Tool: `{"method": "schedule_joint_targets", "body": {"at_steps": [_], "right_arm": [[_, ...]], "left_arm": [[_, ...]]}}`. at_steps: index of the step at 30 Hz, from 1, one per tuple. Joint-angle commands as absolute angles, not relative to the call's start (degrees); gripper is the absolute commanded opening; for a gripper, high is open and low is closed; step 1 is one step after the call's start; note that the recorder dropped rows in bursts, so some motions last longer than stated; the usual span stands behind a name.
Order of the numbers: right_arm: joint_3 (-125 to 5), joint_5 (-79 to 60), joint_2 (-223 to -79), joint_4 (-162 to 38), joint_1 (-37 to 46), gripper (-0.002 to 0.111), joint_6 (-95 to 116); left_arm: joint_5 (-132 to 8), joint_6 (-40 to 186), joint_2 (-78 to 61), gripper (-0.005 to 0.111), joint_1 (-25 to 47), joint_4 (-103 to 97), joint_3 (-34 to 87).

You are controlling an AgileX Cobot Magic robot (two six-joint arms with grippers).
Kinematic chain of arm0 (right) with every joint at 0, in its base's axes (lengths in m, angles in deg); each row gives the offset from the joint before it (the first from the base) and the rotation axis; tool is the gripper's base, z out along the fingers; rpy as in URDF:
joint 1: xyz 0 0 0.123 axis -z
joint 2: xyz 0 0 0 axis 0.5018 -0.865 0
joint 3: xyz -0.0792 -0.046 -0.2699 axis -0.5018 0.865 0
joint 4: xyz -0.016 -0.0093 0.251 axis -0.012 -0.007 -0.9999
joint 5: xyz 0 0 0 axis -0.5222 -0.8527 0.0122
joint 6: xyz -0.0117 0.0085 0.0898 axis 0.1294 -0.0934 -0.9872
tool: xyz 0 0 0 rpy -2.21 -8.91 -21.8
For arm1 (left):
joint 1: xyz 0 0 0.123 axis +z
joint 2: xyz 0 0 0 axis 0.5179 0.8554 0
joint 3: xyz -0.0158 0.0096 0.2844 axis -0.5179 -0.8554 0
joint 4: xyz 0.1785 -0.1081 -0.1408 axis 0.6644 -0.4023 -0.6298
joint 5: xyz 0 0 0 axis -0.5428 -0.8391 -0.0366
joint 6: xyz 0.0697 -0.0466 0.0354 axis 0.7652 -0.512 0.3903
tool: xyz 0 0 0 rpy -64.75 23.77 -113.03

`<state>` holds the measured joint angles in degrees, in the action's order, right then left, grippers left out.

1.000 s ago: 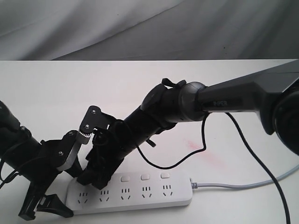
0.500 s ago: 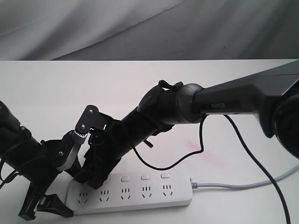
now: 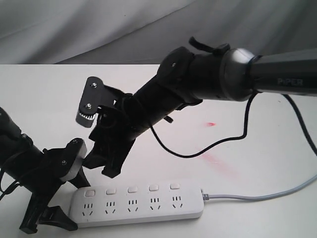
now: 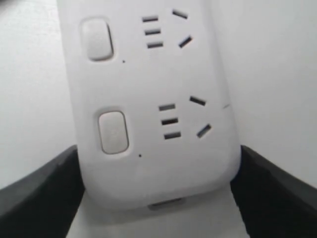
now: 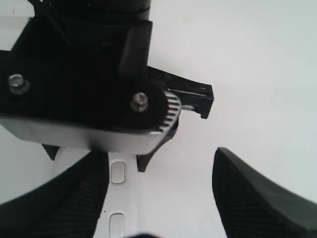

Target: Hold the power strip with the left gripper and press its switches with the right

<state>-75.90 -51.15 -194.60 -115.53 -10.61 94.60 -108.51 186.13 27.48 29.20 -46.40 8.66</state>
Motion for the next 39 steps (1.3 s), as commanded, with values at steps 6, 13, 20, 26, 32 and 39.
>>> {"method": "schedule_joint_targets", "body": {"at_steps": [6, 13, 20, 26, 32, 39], "right_arm": [[-75.59, -55.35, -193.76, -114.25, -6.47, 0.056, 91.88], [-73.40, -55.14, -198.49, -117.02, -6.60, 0.056, 93.56], [-73.26, -54.88, -201.44, -119.13, -7.13, 0.056, 95.00], [-73.26, -52.74, -202.82, -117.24, -8.78, 0.056, 95.10], [-73.26, -49.40, -204.11, -116.11, -8.78, 0.056, 95.10], [-73.26, -49.86, -204.43, -116.35, -8.78, 0.056, 95.00]], "left_arm": [[-107.06, 186.27, 27.62, 0.042, 28.92, -45.21, 8.40], [-107.06, 186.27, 27.62, 0.042, 28.92, -45.21, 8.40], [-107.06, 186.27, 27.62, 0.042, 28.92, -45.21, 8.40], [-107.06, 186.27, 27.62, 0.042, 28.92, -45.21, 8.40], [-107.06, 186.27, 27.62, 0.042, 28.92, -45.21, 8.40], [-107.06, 186.27, 27.62, 0.042, 28.92, -45.21, 8.40]]}}
